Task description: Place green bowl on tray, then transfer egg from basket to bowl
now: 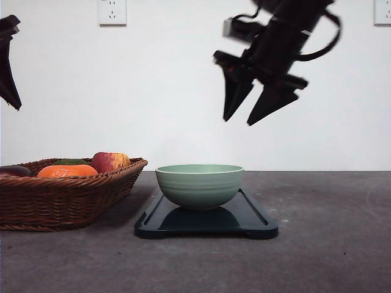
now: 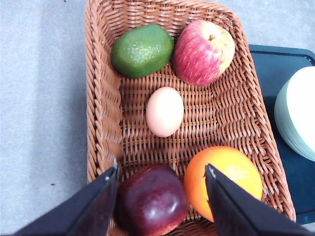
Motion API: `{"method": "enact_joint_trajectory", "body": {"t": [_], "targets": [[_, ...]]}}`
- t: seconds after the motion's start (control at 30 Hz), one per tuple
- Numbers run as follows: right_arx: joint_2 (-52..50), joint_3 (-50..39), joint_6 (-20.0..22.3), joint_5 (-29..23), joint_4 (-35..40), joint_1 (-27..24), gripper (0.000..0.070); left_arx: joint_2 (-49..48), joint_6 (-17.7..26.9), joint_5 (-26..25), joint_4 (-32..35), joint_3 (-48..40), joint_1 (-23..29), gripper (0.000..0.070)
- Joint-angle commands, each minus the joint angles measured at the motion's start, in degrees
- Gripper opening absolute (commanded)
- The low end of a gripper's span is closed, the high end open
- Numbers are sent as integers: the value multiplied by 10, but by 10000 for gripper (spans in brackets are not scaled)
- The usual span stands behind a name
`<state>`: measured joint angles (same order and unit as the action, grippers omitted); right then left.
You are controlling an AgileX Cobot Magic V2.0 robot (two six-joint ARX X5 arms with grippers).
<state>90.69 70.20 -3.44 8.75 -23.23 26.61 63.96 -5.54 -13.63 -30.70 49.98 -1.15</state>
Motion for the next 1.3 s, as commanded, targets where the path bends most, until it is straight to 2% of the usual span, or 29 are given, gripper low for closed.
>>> {"method": "enact_joint_trajectory", "body": {"t": [0.0, 0.17, 0.3, 0.5, 0.67, 0.9, 1.03, 1.27], "targets": [[-27, -42, -5, -2, 28, 4, 329, 5, 3, -2, 2, 12, -1, 351], [-120, -169, -5, -3, 94, 2, 329, 5, 3, -2, 2, 12, -1, 351], [-183, -253, -6, -5, 116, -1, 329, 5, 3, -2, 2, 12, -1, 351], [-268, -346, -6, -20, 121, -4, 329, 5, 0, -2, 3, 12, -1, 353], [-330, -403, 1, -35, 160, -4, 329, 5, -23, -6, 3, 13, -1, 364], [-354, -414, 21, -47, 155, -7, 329, 21, -26, -4, -26, 55, -22, 392], [-354, -414, 21, -47, 157, -9, 329, 73, 3, 27, -70, 113, -48, 392], [-354, -414, 21, -47, 157, -9, 329, 221, 60, 79, -165, 243, -91, 393]]}}
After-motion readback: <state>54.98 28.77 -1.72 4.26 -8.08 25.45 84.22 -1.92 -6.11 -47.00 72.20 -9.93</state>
